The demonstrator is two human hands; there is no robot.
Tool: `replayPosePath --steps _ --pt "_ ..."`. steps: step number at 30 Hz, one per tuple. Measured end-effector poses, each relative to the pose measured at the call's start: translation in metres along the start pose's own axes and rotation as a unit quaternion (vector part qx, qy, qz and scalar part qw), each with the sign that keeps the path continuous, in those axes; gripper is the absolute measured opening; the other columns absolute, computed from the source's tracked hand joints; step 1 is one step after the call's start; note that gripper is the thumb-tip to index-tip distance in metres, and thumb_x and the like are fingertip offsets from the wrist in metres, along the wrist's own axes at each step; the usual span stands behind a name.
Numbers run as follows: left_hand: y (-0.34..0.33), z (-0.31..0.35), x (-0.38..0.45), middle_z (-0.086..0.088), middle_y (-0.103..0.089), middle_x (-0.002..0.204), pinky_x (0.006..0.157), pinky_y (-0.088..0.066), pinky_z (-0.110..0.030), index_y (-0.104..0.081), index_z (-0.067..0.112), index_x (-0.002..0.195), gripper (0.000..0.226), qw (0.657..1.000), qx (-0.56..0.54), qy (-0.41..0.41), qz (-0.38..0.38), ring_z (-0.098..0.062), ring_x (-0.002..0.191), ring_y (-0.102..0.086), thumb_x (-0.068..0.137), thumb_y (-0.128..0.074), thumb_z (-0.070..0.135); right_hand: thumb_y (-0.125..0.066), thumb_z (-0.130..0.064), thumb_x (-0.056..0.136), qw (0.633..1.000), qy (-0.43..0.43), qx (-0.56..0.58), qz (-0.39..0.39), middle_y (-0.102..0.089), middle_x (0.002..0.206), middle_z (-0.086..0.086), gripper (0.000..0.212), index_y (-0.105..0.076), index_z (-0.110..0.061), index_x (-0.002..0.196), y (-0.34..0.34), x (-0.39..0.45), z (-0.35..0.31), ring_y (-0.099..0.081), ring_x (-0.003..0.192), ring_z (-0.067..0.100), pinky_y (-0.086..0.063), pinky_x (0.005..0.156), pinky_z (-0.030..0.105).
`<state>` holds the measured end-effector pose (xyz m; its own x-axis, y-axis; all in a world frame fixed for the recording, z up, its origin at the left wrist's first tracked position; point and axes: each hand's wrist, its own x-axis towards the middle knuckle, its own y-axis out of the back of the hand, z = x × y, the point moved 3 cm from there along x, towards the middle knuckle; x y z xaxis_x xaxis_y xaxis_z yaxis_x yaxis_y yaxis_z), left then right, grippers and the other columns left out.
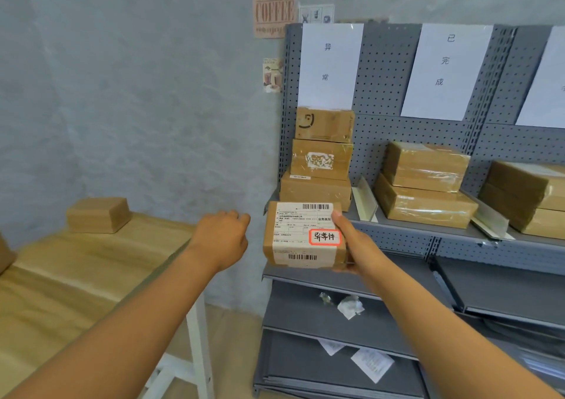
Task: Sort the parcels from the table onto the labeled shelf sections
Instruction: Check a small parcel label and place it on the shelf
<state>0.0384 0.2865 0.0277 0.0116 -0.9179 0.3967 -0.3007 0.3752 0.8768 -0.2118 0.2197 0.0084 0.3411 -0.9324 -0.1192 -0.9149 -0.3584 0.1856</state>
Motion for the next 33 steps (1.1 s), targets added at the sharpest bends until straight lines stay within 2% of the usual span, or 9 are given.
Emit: replayPosePath --steps 5,10,14,19,22,24,29,33 --pt "-0.043 0.009 0.073 -0.005 -0.062 0.116 0.074 -0.043 -0.033 -0.053 0.017 0.127 0.033 1.0 0.003 0.0 -0.012 -0.025 0.1 -0.061 0.098 -0.041 0.027 -0.046 -0.082 0.077 1.0 -0.005 0.013 -0.016 -0.078 0.094 -0.004 0.056 -0.076 -0.038 0.094 0.022 0.083 0.007 -0.075 0.085 0.013 -0.061 0.073 0.035" --pt "-0.074 0.014 0.144 -0.005 -0.062 0.114 0.071 -0.037 -0.032 -0.054 0.017 0.124 0.031 1.0 0.006 0.003 -0.012 -0.025 0.1 -0.06 0.098 -0.041 0.029 -0.047 -0.079 0.079 0.999 -0.022 0.043 0.012 -0.078 0.093 -0.003 0.06 -0.07 -0.032 0.107 0.049 0.163 0.007 -0.076 0.08 0.013 -0.06 0.067 0.033" --pt "-0.099 0.01 0.184 -0.004 -0.061 0.113 0.073 -0.038 -0.032 -0.053 0.016 0.124 0.031 1.0 0.006 -0.003 -0.03 -0.025 0.1 -0.059 0.098 -0.041 0.028 -0.042 -0.078 0.083 0.999 -0.026 0.045 0.01 -0.078 0.094 -0.005 0.055 -0.068 -0.037 0.108 0.057 0.21 0.006 -0.075 0.081 0.012 -0.059 0.067 0.033" --pt "-0.116 -0.012 0.241 -0.006 -0.061 0.118 0.078 -0.044 -0.034 -0.052 0.015 0.127 0.033 1.0 0.011 -0.001 -0.028 -0.027 0.102 -0.06 0.098 -0.042 0.027 -0.045 -0.079 0.082 0.998 -0.012 0.055 0.004 -0.078 0.097 -0.004 0.052 -0.075 -0.038 0.097 0.059 0.26 -0.013 -0.076 0.082 0.014 -0.057 0.073 0.036" --pt "-0.118 -0.031 0.285 -0.007 -0.062 0.118 0.079 -0.047 -0.035 -0.053 0.014 0.127 0.033 1.0 0.007 -0.012 -0.007 -0.028 0.103 -0.06 0.098 -0.042 0.028 -0.047 -0.08 0.081 0.996 0.015 0.084 -0.006 -0.077 0.103 -0.004 0.051 -0.073 -0.042 0.103 0.056 0.291 -0.038 -0.075 0.091 0.015 -0.057 0.082 0.041" --pt "-0.11 -0.047 0.318 -0.007 -0.062 0.117 0.078 -0.047 -0.035 -0.054 0.014 0.125 0.033 1.0 0.006 -0.016 0.022 -0.028 0.101 -0.06 0.098 -0.043 0.029 -0.047 -0.079 0.082 0.996 0.034 0.086 -0.006 -0.077 0.104 -0.004 0.047 -0.076 -0.044 0.096 0.055 0.308 -0.063 -0.075 0.092 0.015 -0.057 0.085 0.043" --pt "-0.069 -0.074 0.399 -0.008 -0.063 0.112 0.068 -0.041 -0.033 -0.055 0.013 0.122 0.032 0.994 0.009 -0.044 0.1 -0.03 0.097 -0.061 0.098 -0.045 0.03 -0.046 -0.075 0.085 0.99 0.101 0.096 0.024 -0.077 0.105 0.0 0.056 -0.07 -0.033 0.112 0.059 0.338 -0.143 -0.073 0.098 0.022 -0.057 0.083 0.042" --pt "-0.041 -0.08 0.446 -0.009 -0.062 0.103 0.064 -0.035 -0.032 -0.057 0.012 0.113 0.025 0.986 0.01 -0.07 0.152 -0.031 0.093 -0.06 0.097 -0.046 0.028 -0.048 -0.072 0.087 0.983 0.138 0.099 0.072 -0.077 0.103 0.001 0.052 -0.069 -0.031 0.111 0.074 0.355 -0.195 -0.073 0.096 0.022 -0.06 0.079 0.042"
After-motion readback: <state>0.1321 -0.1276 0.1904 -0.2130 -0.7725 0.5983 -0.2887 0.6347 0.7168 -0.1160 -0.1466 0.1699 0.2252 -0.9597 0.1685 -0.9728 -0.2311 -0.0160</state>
